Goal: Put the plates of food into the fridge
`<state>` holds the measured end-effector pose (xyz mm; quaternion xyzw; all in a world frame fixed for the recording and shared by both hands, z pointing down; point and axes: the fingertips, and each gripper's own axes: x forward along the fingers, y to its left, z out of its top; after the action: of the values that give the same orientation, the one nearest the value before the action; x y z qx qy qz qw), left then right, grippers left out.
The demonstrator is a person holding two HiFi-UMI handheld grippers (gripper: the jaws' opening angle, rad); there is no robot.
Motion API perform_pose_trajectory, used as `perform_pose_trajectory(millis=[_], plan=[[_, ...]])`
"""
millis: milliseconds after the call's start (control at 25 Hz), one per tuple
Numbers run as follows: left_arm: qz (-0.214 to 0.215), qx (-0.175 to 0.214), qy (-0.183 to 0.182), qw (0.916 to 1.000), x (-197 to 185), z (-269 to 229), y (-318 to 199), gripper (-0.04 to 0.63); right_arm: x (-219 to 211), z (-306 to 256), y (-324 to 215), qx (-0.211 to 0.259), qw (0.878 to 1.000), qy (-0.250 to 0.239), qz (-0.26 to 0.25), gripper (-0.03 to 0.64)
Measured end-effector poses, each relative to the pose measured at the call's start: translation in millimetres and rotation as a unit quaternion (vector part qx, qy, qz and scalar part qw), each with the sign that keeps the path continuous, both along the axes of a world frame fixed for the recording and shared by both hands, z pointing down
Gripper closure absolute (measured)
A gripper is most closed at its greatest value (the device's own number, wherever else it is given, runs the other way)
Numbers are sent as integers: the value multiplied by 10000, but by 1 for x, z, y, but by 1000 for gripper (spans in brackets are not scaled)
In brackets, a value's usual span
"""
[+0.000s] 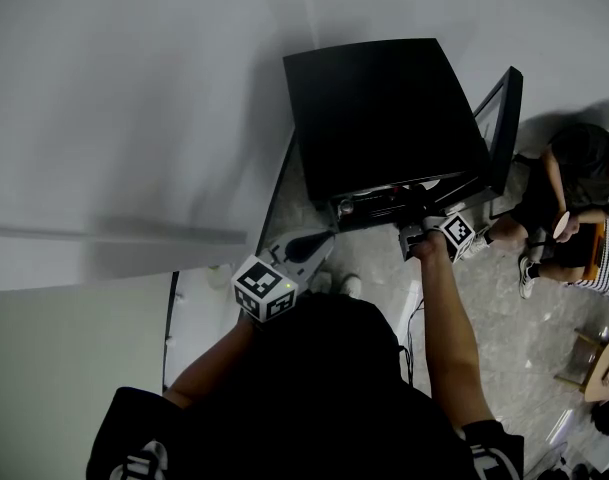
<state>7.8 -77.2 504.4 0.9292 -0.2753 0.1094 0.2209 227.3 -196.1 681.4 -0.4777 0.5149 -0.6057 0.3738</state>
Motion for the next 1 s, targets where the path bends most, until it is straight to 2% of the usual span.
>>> perform_pose_trajectory(millis=[200, 360, 400, 440, 480, 640, 720, 840, 1000], plan=[[-18, -40, 18, 10000, -2, 0, 0, 571, -3, 2, -4, 53, 10000, -26, 24, 584], [17, -3, 28, 10000, 0, -3, 2, 571, -4, -5, -1, 92, 9998, 175, -24, 583], [24, 7, 34, 10000, 0, -3, 3, 571, -3, -5, 2, 77, 9995, 286, -65, 569], [30, 14, 39, 10000, 0, -4, 3, 571, -3, -5, 5, 71, 9991, 401, -121, 503], [38, 16, 43, 10000, -1, -4, 4, 571, -4, -5, 8, 80, 9986, 489, -184, 476], [61, -26, 100, 9999, -3, -3, 8, 571, -10, -9, 26, 179, 9969, 666, -378, 476], [59, -41, 162, 9998, -3, -4, 8, 571, -13, -11, 37, 242, 9950, 854, -456, 482], [114, -26, 198, 9997, -2, -5, 9, 571, -16, -19, 52, 369, 9904, 1207, -568, 565], [200, -24, 248, 9995, -1, -5, 11, 571, -26, -39, 65, 642, 9747, 1924, -942, 590]])
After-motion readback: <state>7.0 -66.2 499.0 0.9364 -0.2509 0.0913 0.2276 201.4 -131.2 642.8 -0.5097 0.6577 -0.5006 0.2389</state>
